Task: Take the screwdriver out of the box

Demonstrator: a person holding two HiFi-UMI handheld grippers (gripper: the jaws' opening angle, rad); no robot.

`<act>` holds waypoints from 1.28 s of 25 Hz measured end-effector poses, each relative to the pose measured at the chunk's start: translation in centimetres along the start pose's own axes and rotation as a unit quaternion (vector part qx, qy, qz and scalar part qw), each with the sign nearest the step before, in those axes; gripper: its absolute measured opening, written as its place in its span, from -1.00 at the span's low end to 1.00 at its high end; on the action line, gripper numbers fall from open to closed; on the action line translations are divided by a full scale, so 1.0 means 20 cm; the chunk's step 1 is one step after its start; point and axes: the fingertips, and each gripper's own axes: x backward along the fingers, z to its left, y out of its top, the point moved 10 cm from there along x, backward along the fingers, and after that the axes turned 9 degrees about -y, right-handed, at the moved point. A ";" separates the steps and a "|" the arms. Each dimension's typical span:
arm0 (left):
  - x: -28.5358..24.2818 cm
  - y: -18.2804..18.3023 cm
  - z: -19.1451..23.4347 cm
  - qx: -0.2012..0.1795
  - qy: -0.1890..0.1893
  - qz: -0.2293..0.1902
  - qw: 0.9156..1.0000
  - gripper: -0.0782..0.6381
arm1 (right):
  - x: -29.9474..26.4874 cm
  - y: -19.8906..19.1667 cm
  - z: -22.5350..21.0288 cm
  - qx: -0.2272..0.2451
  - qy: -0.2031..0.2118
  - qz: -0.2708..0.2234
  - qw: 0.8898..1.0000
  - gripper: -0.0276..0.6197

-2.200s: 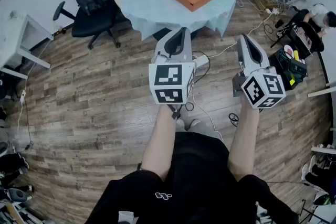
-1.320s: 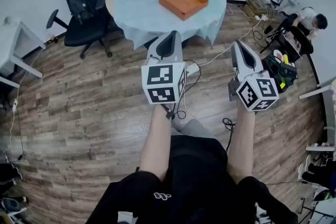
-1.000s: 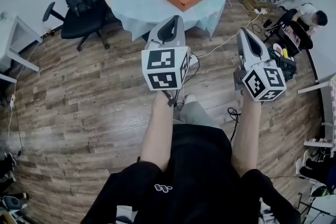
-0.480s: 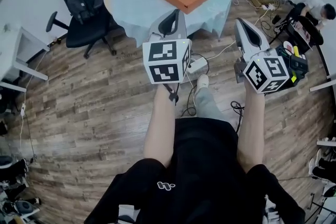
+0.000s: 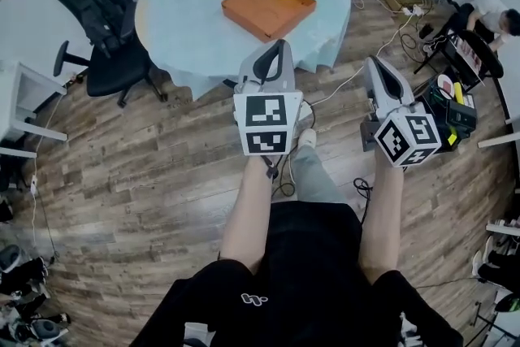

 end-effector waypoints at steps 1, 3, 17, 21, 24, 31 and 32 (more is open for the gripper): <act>-0.07 -0.03 0.02 0.004 0.005 0.004 1.000 -0.77 | -0.07 -0.03 -0.05 -0.005 0.004 0.006 1.000 -0.88; -0.21 -0.07 0.07 0.010 0.023 0.009 1.000 -0.77 | -0.23 -0.08 -0.13 -0.010 0.016 0.017 1.000 -0.88; -1.24 0.09 0.42 -0.027 0.111 0.059 0.992 -0.77 | -1.48 0.07 -0.70 -0.056 0.076 -0.016 0.995 -0.88; -1.24 0.00 0.46 -0.027 0.123 0.100 0.987 -0.77 | -1.62 -0.06 -0.78 -0.094 0.069 0.018 0.993 -0.88; -1.23 -0.06 0.61 -0.016 0.149 0.115 0.982 -0.77 | -1.74 -0.12 -0.68 -0.095 0.098 0.028 0.990 -0.88; -1.43 -0.22 0.74 0.043 0.132 0.114 0.984 -0.77 | -1.89 -0.22 -0.64 -0.041 0.121 0.078 0.989 -0.88; -1.47 -0.22 0.74 0.047 0.120 0.113 0.985 -0.77 | -1.91 -0.23 -0.66 -0.034 0.118 0.089 0.988 -0.88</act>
